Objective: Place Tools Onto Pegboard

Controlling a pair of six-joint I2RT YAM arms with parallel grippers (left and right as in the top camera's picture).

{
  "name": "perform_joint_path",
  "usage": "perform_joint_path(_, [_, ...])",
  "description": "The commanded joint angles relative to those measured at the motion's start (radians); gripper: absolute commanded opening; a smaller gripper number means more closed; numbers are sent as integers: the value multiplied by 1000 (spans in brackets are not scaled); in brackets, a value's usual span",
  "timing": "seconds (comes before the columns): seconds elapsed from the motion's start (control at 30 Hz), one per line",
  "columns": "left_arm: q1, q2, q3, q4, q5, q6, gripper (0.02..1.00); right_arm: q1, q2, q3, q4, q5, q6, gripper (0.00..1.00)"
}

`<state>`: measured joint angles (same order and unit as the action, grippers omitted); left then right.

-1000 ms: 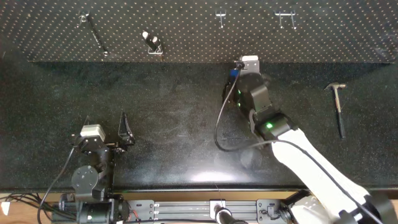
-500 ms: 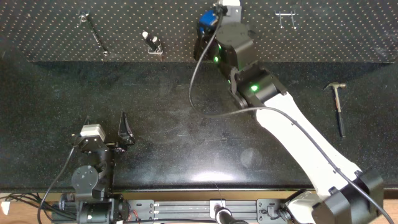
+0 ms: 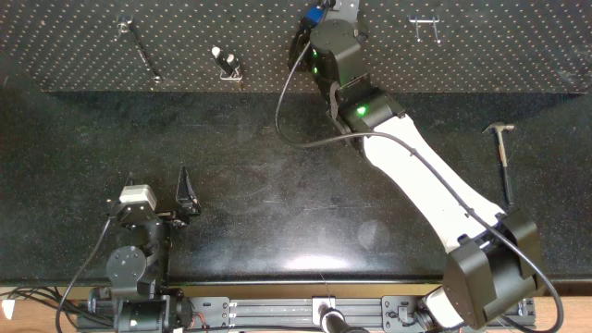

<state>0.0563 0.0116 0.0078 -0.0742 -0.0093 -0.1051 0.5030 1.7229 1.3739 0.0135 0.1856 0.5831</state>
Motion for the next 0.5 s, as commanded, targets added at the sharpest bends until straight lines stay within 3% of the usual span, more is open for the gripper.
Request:
perform_joint_path(0.03, [-4, -8, -2, -5, 6, 10, 1000, 0, 18, 27, 51, -35, 1, 75])
perform_joint_path(0.5, [-5, -8, -2, -5, 6, 9, 1000, 2, 21, 27, 108, -130, 38, 75])
